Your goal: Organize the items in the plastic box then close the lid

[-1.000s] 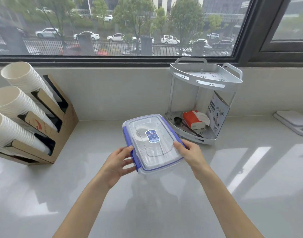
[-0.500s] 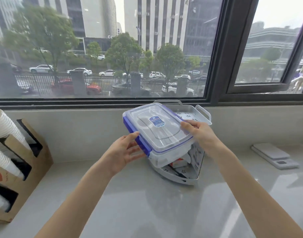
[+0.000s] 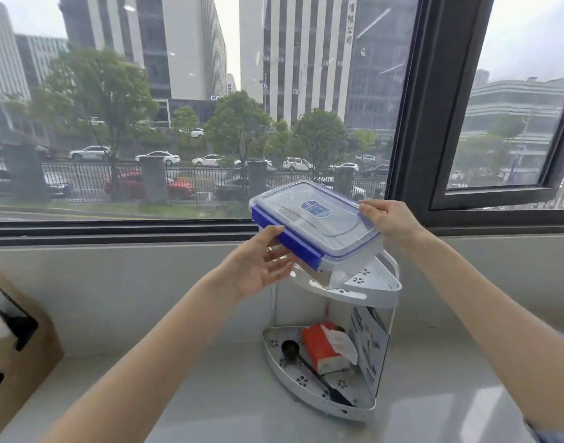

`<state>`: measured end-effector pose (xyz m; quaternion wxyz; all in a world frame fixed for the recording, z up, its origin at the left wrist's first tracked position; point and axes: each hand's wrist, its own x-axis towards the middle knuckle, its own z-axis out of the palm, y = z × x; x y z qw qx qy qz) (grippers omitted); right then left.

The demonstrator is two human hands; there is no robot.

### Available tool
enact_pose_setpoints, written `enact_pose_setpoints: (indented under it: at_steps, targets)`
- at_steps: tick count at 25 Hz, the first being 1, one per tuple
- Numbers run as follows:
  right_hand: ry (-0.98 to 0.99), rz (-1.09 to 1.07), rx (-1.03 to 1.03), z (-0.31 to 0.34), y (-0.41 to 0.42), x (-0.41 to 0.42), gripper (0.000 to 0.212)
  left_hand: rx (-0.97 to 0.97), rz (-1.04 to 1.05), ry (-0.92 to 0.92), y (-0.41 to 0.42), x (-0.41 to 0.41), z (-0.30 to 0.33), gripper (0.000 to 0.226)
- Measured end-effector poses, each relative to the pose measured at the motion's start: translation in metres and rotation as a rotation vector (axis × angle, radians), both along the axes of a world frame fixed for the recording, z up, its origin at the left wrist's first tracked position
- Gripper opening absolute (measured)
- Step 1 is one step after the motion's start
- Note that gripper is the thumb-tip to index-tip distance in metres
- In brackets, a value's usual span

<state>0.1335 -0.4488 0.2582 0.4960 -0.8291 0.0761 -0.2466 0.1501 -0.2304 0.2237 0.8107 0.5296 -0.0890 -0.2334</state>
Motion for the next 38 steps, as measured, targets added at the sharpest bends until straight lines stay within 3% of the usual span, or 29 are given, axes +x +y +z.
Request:
enact_pose_setpoints:
  at_steps: [14,23,31,38]
  targets:
    - [0.120,-0.048,-0.178,-0.037,-0.046,0.062,0.030,0.004,-0.106,0.143,-0.035,0.051,-0.039,0.015]
    - [0.211,-0.088,-0.475,-0.043,-0.040,0.058,0.030,-0.005,-0.120,0.107,-0.035,0.044,-0.040,0.019]
    - [0.241,-0.114,-0.490,-0.042,-0.035,0.059,0.031,0.079,-0.149,0.115,-0.030,0.044,-0.038,0.035]
    - [0.250,-0.037,-0.606,-0.023,-0.013,0.044,0.034,0.172,-0.055,0.039,-0.010,0.039,-0.016,0.021]
